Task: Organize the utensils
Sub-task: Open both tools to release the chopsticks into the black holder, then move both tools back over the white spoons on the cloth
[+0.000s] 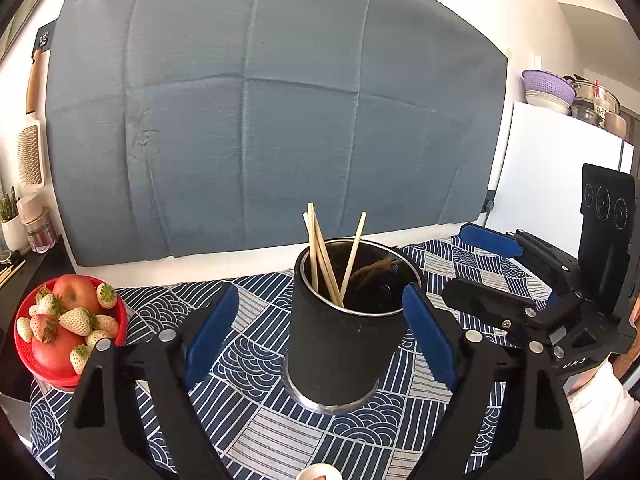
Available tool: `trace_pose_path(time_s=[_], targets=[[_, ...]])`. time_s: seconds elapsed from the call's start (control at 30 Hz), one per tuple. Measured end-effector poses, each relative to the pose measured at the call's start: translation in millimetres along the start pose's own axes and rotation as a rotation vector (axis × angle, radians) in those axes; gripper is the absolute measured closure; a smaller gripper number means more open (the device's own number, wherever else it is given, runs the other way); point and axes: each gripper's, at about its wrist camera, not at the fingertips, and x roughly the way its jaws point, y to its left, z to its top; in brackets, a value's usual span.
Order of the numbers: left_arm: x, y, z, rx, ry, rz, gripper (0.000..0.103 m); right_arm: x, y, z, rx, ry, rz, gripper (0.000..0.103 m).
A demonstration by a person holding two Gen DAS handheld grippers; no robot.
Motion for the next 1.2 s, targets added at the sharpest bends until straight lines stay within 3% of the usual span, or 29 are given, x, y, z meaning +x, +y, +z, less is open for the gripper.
trace_pose_path(time_s=[0.17, 0.63, 0.87, 0.97, 1.2], targets=[[-11, 5, -11, -0.024, 0.021, 0.023, 0.006, 1, -2, -11, 0.004, 0.061, 0.0, 0.014], [-21, 18, -65, -0.074, 0.161, 0.126, 0.006, 9, 2, -48, -0.038, 0.225, 0.11, 0.013], [-33, 20, -84, -0.088, 0.206, 0.163, 0.006, 22, 6, -63, 0.034, 0.34, 0.228, 0.012], [-42, 15, -91, -0.067, 0.225, 0.187, 0.006, 24, 13, -68, 0.005, 0.361, 0.232, 0.012], [-63, 6, -108, -0.061, 0.27, 0.181, 0.006, 31, 28, -83, -0.037, 0.416, 0.306, 0.012]])
